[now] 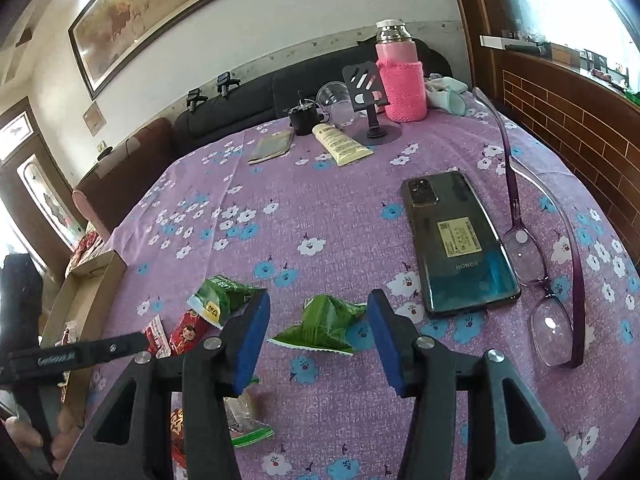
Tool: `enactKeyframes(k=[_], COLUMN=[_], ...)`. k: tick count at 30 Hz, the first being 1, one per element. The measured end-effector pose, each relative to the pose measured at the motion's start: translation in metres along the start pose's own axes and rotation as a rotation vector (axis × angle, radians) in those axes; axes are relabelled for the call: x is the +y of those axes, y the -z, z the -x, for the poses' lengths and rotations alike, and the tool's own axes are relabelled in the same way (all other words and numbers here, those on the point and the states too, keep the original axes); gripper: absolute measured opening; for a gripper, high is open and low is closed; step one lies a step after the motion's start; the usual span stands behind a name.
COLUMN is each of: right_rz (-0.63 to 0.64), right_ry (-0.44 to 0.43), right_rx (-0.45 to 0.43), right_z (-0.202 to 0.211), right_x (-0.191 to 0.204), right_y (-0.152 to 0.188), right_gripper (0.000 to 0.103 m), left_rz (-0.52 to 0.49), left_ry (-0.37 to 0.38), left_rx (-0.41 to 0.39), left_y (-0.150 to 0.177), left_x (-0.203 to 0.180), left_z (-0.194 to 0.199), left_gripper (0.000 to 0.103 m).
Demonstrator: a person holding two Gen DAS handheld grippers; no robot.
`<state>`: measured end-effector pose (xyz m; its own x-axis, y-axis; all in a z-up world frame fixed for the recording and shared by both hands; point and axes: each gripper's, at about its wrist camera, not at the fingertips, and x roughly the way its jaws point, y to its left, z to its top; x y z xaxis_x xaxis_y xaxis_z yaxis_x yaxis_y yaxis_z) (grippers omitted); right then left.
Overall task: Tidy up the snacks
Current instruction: 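Grasp the white-wrapped red candy with the left tool while the right tool grasps the crinkled green packet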
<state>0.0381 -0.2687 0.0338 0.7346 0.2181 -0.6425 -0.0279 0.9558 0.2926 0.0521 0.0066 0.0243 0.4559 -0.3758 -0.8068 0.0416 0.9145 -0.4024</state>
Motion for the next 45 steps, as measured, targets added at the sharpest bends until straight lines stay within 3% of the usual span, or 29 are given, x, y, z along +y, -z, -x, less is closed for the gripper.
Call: enactKeyframes(k=[2,4,6,7,8,12,20,24,27,37,45], right_rz=[-0.006,-0.01,-0.003,0.001,0.009,0.042,0.071,0.117,0.121,0.148,0.237], right_ry=[-0.005,-0.012,-0.018,-0.017,-0.015,0.009,0.096,0.14,0.149,0.028,-0.019], right_rx=[0.004,0.012,0.034,0.042,0.053,0.087,0.117,0.118,0.072,-0.03,-0.059], right_z=[-0.001,-0.004,-0.009,-0.011,-0.014,-0.023,-0.043,-0.049,-0.039,-0.01,-0.004], right_x=[-0.001,-0.002,-0.001,0.0,0.002,0.008,0.013,0.019,0.017,0.034,0.056], right_y=[0.001,0.001,0.003,0.004,0.005,0.009,0.01,0.014,0.014,0.014,0.02], right_gripper=[0.05,0.05,0.05,0.05,0.05,0.05,0.05,0.036,0.033,0.033,0.033], left_rz=[-0.029,-0.046,-0.087,-0.106,-0.11,-0.097,-0.141,-0.133,-0.133,-0.135,-0.241], left_ry=[-0.049,-0.047,-0.068,-0.091,-0.094,-0.039,-0.082,-0.073,-0.076,-0.039,-0.091], left_rx=[-0.016,-0.023,-0.046,-0.062,-0.075,-0.086,-0.109,-0.11,-0.114,-0.186,-0.29], left_y=[-0.003,-0.004,-0.002,-0.001,0.0,-0.001,0.003,0.003,0.004,0.005,0.013], left_x=[-0.004,-0.005,-0.007,-0.006,-0.004,0.007,-0.002,0.0,0.0,-0.002,-0.023], left_z=[-0.008,-0.016,-0.017,-0.018,-0.018,-0.016,-0.017,-0.016,-0.015,0.002,0.018], left_gripper=[0.049,0.048,0.042,0.029,0.025,0.025,0.025,0.025,0.025,0.025,0.025])
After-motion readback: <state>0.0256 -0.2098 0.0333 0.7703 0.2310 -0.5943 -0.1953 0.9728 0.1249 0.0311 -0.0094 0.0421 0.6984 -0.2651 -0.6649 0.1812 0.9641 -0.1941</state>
